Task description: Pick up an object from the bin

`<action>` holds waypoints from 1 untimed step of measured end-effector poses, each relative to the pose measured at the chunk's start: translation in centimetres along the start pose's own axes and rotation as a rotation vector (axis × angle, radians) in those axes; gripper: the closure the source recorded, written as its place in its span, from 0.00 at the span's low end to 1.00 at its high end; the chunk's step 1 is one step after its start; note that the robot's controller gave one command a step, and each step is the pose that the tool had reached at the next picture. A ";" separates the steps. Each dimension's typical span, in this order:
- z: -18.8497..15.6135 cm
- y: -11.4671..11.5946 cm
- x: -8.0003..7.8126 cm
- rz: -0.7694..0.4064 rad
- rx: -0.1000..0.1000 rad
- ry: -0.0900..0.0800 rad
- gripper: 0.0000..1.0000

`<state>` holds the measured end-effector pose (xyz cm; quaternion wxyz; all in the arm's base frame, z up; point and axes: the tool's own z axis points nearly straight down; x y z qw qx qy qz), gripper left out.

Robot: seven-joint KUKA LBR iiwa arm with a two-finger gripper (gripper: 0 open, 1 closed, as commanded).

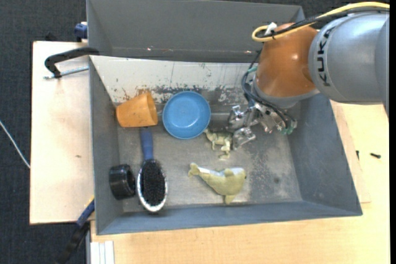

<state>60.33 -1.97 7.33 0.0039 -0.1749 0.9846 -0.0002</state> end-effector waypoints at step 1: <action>-17.2 1.3 2.2 -0.322 0.003 -0.005 1.00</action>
Offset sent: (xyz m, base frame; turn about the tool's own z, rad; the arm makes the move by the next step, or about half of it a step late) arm -0.0288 0.0040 0.1671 -0.3234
